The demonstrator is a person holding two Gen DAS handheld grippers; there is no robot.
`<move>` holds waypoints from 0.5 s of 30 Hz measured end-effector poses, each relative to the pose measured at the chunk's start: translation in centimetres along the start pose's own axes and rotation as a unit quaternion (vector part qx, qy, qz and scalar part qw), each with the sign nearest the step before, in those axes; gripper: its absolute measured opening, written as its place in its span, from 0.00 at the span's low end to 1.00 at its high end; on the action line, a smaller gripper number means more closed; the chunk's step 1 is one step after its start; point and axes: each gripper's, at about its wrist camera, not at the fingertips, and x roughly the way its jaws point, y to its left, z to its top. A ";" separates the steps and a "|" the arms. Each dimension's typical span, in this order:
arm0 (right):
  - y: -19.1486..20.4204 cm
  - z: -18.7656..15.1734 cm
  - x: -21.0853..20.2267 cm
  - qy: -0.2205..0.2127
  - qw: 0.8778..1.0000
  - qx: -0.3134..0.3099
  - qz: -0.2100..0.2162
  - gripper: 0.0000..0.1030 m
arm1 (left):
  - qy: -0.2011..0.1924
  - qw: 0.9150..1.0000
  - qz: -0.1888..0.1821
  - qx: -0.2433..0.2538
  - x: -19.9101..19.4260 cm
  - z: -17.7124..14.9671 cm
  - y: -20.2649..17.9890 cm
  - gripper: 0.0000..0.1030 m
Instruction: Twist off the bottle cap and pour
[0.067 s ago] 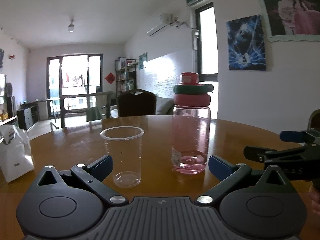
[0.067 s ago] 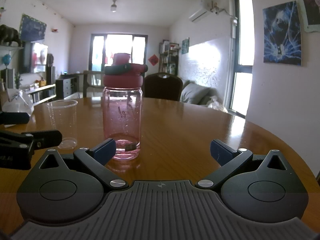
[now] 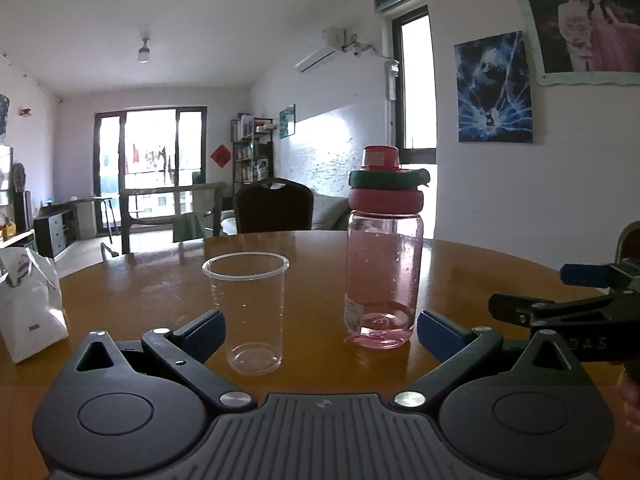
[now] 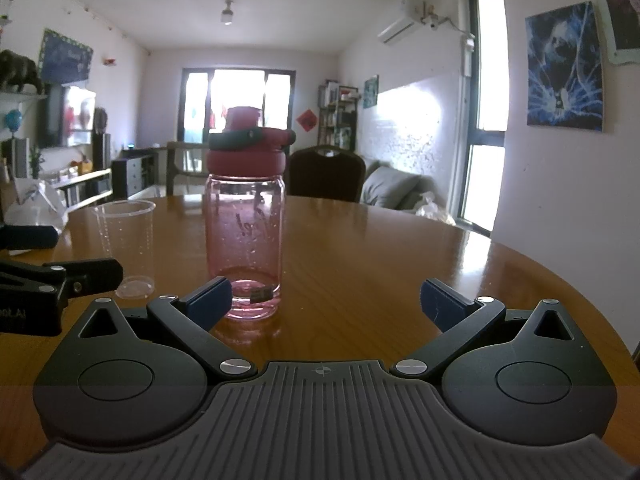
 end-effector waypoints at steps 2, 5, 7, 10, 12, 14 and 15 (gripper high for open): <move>0.0 0.0 -0.1 0.000 1.000 0.000 0.000 1.00 | -0.003 1.000 -0.006 0.004 -0.1 0.0 -0.3 1.00; 0.0 0.0 -0.2 0.001 1.000 0.000 -0.001 1.00 | 0.009 1.000 -0.008 -0.002 1.0 0.4 -0.4 1.00; 0.1 -0.1 -0.3 0.001 1.000 0.000 -0.001 1.00 | -0.003 1.000 -0.011 -0.013 0.2 0.3 0.4 1.00; 0.1 -0.1 -0.4 0.002 1.000 0.000 -0.002 1.00 | -0.001 1.000 -0.007 0.005 0.5 0.2 -1.7 1.00; 0.7 0.6 -0.6 0.002 1.000 0.000 -0.002 1.00 | -0.002 1.000 -0.008 0.007 0.4 0.3 -2.0 1.00; 0.9 0.8 -0.8 0.003 1.000 0.000 -0.002 1.00 | -0.004 1.000 -0.009 0.008 0.4 0.3 -2.1 1.00; 0.8 0.6 -0.7 0.002 1.000 -0.001 -0.002 1.00 | -0.005 1.000 -0.010 0.008 0.3 0.2 -2.0 1.00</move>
